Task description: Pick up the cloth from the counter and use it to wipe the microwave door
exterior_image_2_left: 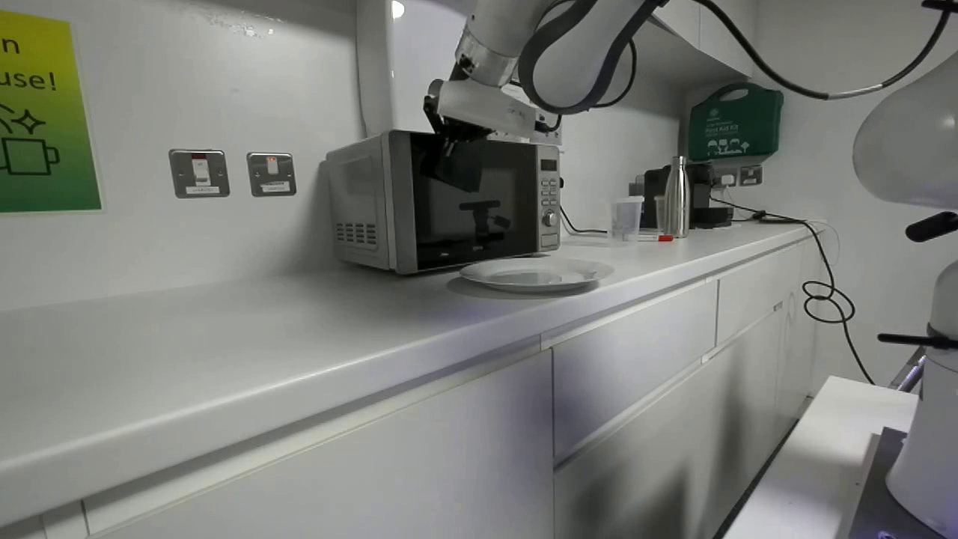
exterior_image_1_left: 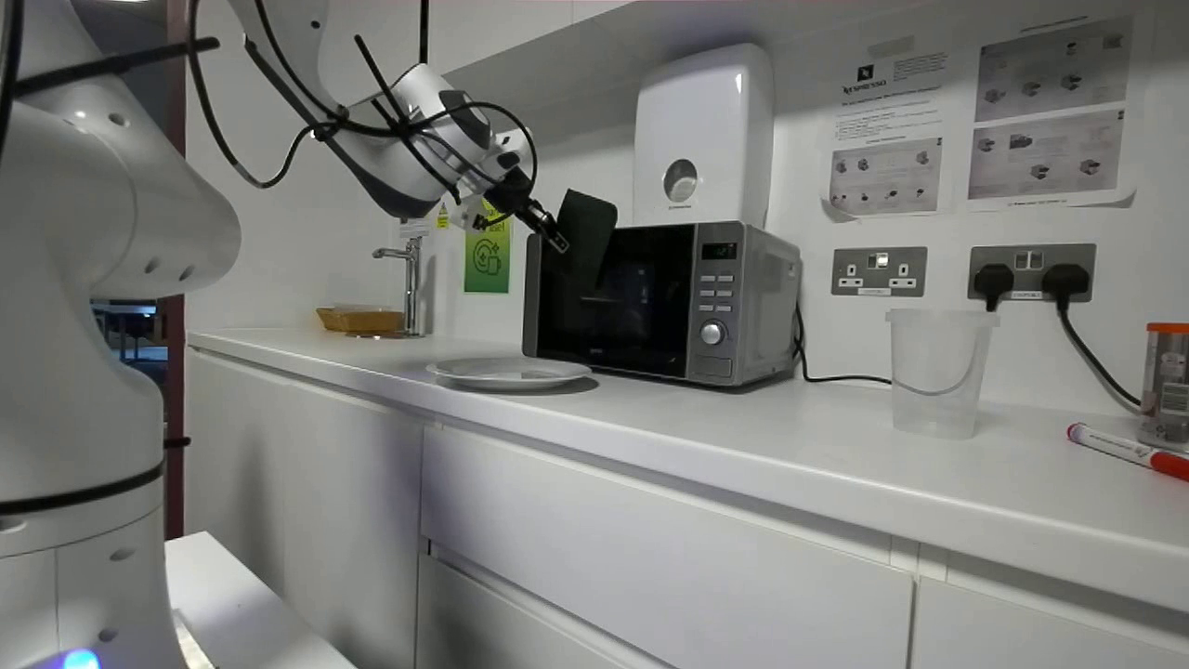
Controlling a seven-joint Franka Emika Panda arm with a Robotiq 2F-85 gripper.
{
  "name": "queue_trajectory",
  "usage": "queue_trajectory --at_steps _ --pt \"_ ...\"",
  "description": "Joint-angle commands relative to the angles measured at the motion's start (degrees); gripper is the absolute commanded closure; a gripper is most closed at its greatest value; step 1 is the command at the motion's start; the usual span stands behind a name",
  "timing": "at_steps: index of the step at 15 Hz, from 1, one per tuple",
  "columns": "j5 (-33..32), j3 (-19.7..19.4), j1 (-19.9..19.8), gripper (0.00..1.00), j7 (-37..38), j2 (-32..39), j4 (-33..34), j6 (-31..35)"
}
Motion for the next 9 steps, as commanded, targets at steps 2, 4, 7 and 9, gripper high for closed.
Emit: queue_trajectory --at_steps 2,4,7,9 --pt "2.4 -3.6 4.9 0.99 -1.3 3.6 3.7 0.2" --pt "3.9 -5.4 7.0 0.99 -1.5 4.2 4.3 0.0" --pt "5.6 -7.7 9.5 0.99 -1.6 5.6 5.1 -0.2" --pt "6.4 -8.9 10.8 0.99 -1.6 6.5 4.8 -0.7"
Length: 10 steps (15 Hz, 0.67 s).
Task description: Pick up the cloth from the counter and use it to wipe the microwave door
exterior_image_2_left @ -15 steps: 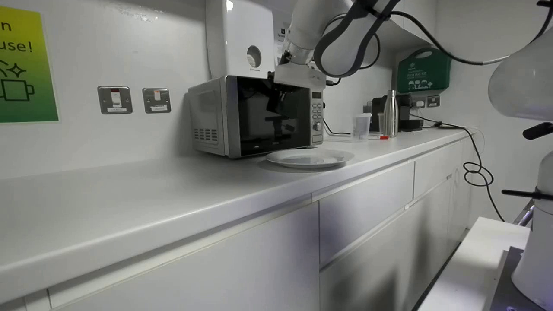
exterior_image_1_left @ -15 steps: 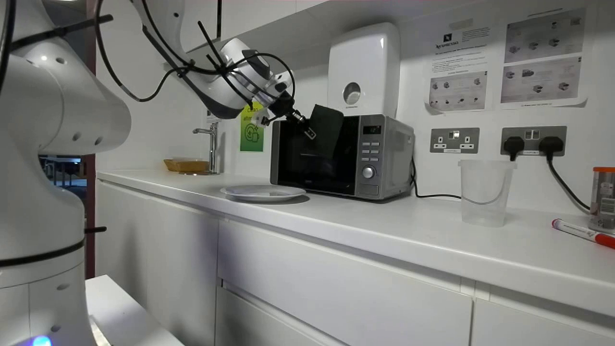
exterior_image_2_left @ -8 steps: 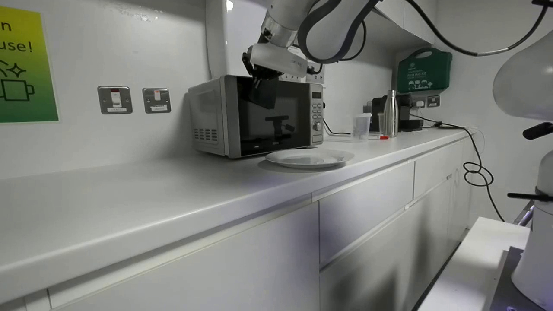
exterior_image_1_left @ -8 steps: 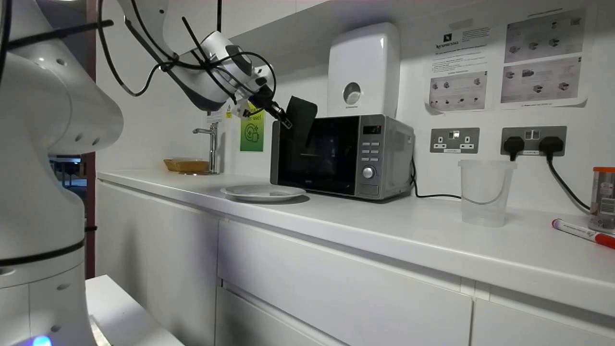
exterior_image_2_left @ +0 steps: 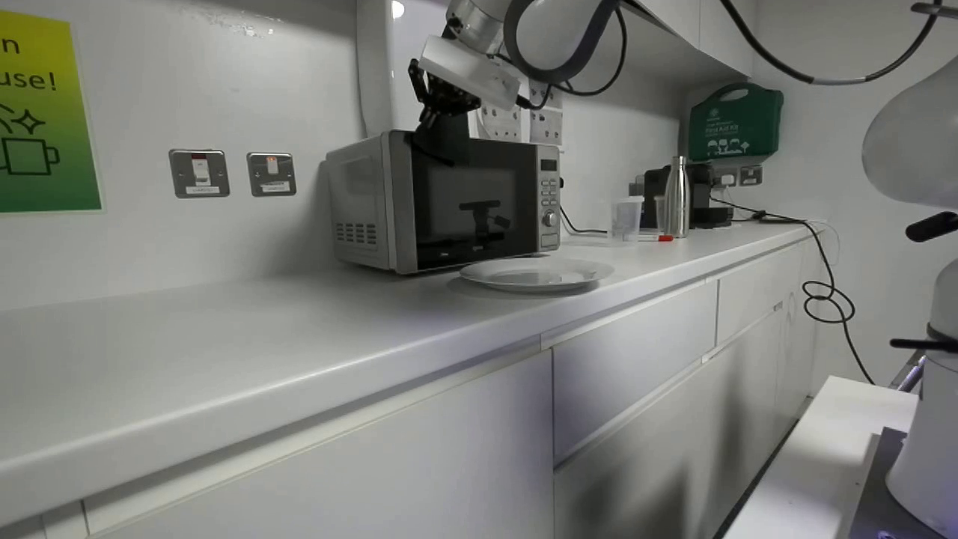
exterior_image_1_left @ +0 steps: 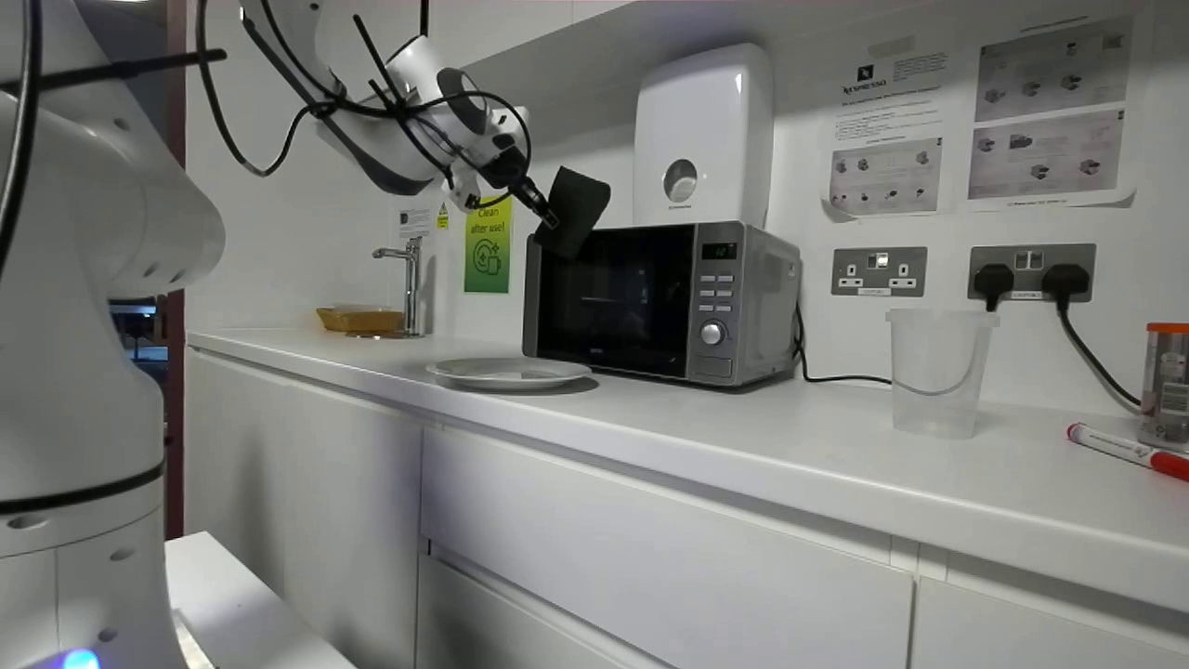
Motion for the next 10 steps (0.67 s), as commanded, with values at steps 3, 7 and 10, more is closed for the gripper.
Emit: queue_trajectory --at_steps 3,7,10 --pt "2.5 -3.8 4.5 0.99 -1.5 5.3 0.4 -1.2" --pt "4.1 -6.4 7.8 0.99 -1.5 6.8 -0.5 -1.4" --pt "6.0 -8.6 10.9 0.99 -1.7 7.5 -1.6 -1.5"
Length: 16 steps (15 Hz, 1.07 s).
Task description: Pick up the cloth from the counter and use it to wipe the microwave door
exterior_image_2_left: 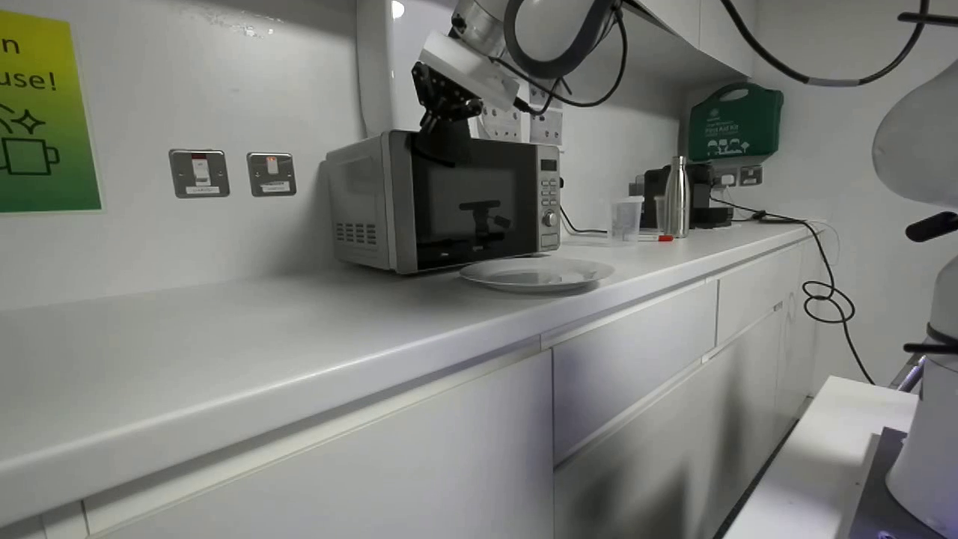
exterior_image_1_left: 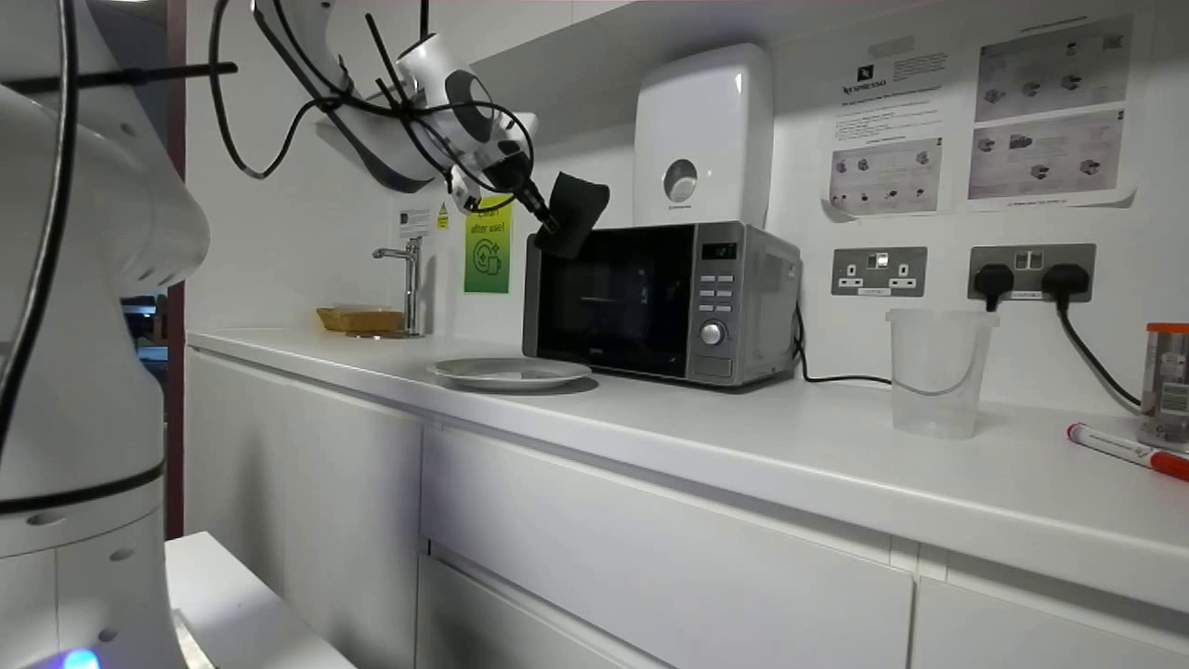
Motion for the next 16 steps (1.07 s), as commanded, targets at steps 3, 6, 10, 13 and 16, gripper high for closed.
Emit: queue_trajectory --at_steps 3,6,10,13,16 --pt "4.1 -4.9 7.0 0.99 -2.0 3.8 -2.6 -1.5" --pt "5.8 -6.9 9.9 0.99 -2.5 5.2 -4.9 -2.9" --pt "8.2 -9.1 12.3 0.99 -3.8 7.4 -6.6 -3.6" --pt "10.1 -11.0 13.7 0.99 -6.3 8.4 -6.5 -5.3" --pt "13.1 -13.1 15.2 0.99 -10.5 8.6 -5.9 -8.1"
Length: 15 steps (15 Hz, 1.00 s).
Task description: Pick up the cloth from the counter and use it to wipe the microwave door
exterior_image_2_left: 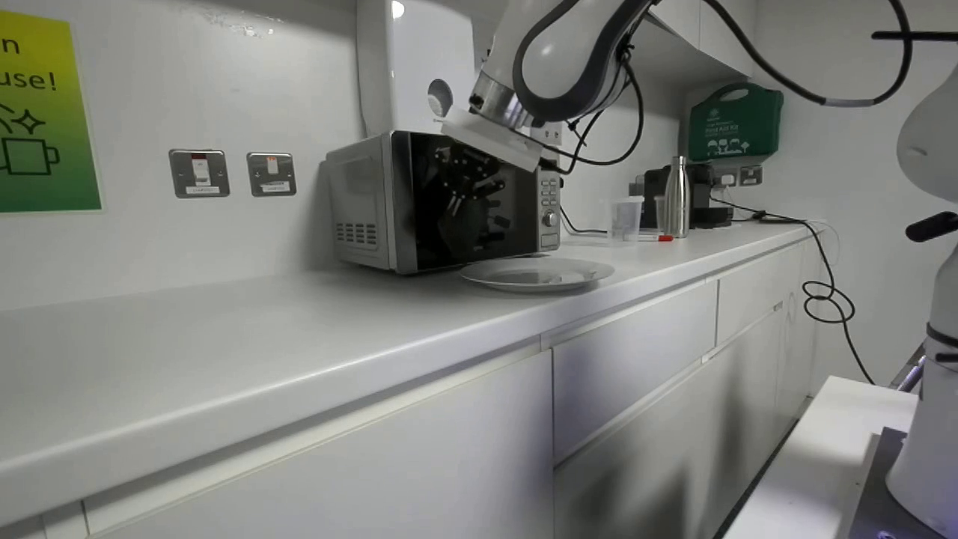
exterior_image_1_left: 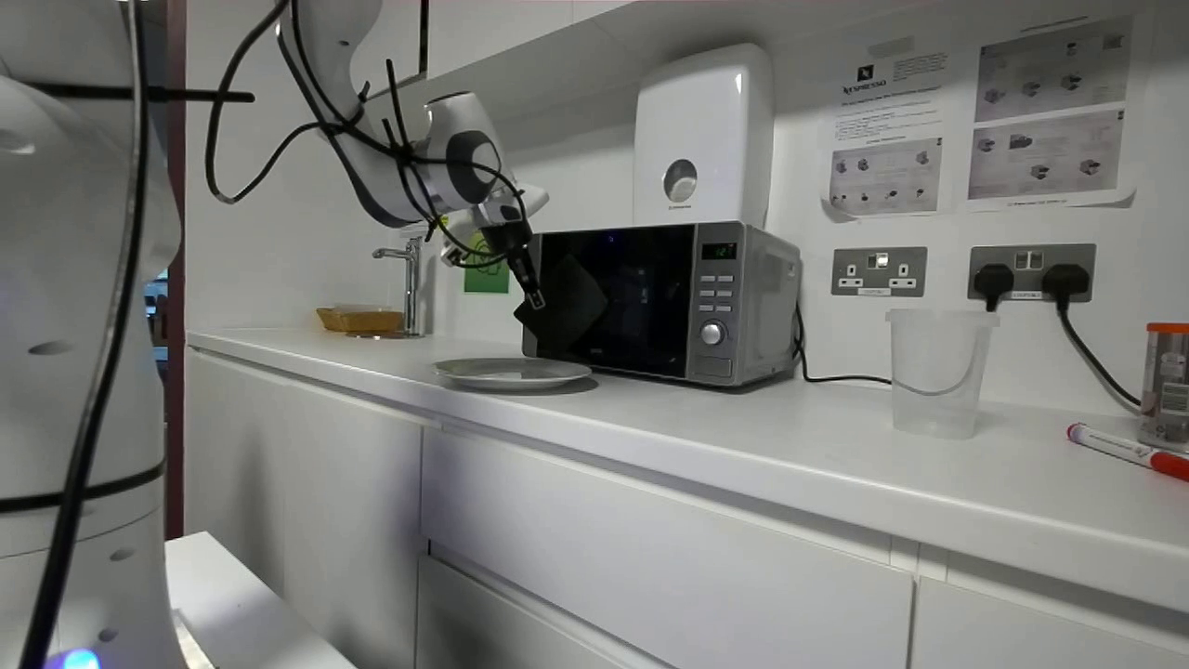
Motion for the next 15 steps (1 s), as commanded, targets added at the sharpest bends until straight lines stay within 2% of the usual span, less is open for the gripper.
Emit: queue_trajectory --at_steps 1,7,15 --pt "3.7 -3.0 2.2 0.99 -5.2 -0.1 1.3 -3.6" --pt "1.8 -4.5 0.9 0.99 -7.7 -0.8 2.1 -1.5" --pt "-1.1 -5.7 -1.5 0.99 -6.7 -1.3 2.8 0.6"
